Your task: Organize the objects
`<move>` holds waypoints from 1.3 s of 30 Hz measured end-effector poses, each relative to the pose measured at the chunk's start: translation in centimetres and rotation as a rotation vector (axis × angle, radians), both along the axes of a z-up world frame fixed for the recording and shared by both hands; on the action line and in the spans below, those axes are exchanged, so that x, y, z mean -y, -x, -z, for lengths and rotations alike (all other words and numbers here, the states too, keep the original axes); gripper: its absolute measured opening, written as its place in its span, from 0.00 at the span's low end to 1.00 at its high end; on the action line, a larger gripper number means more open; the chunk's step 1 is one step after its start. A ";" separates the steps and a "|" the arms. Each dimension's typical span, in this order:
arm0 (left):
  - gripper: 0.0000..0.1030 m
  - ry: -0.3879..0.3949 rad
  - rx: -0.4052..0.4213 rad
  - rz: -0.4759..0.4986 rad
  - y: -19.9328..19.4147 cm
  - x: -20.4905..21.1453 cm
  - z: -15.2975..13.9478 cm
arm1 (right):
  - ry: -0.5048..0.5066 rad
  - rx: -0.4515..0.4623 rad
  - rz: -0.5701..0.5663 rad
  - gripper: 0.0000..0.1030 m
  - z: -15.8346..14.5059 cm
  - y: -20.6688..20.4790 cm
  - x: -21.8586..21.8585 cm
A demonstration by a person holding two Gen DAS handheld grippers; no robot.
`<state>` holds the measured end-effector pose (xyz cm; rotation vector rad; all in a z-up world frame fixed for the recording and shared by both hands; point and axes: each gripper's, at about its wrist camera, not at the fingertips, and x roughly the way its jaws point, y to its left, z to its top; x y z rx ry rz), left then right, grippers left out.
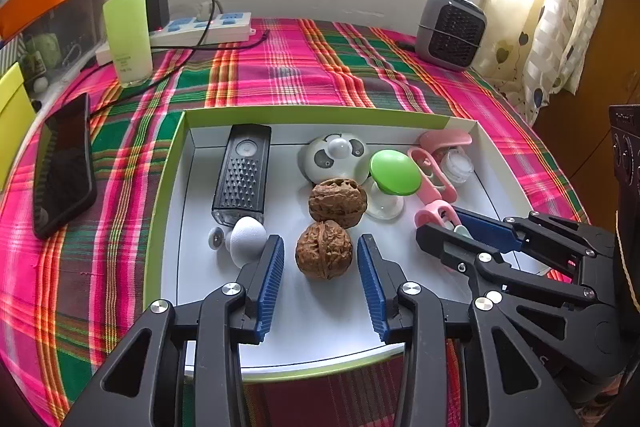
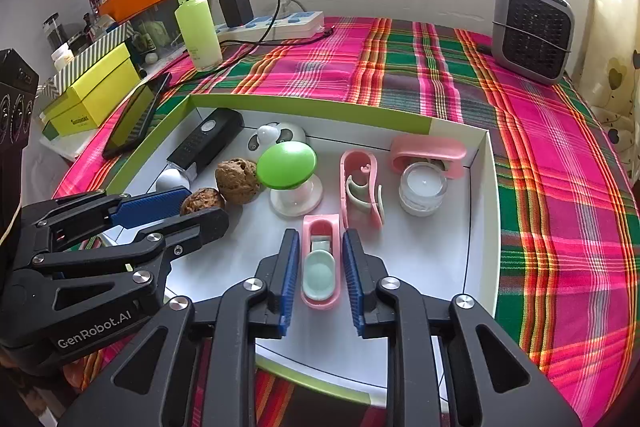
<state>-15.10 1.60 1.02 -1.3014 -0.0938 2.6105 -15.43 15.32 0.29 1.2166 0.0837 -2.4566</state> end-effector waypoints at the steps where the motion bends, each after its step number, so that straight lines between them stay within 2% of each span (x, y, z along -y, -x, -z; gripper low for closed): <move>1: 0.36 0.001 0.001 -0.003 0.0 0.0 0.0 | 0.000 -0.001 0.000 0.26 0.0 0.0 0.0; 15: 0.39 0.011 -0.024 -0.014 -0.6 0.2 -0.6 | -0.011 -0.014 0.017 0.39 -0.3 -0.3 -0.1; 39: 0.40 0.062 -0.123 -0.067 -4.7 0.8 -3.2 | -0.015 -0.099 0.047 0.40 -2.6 -4.1 -0.3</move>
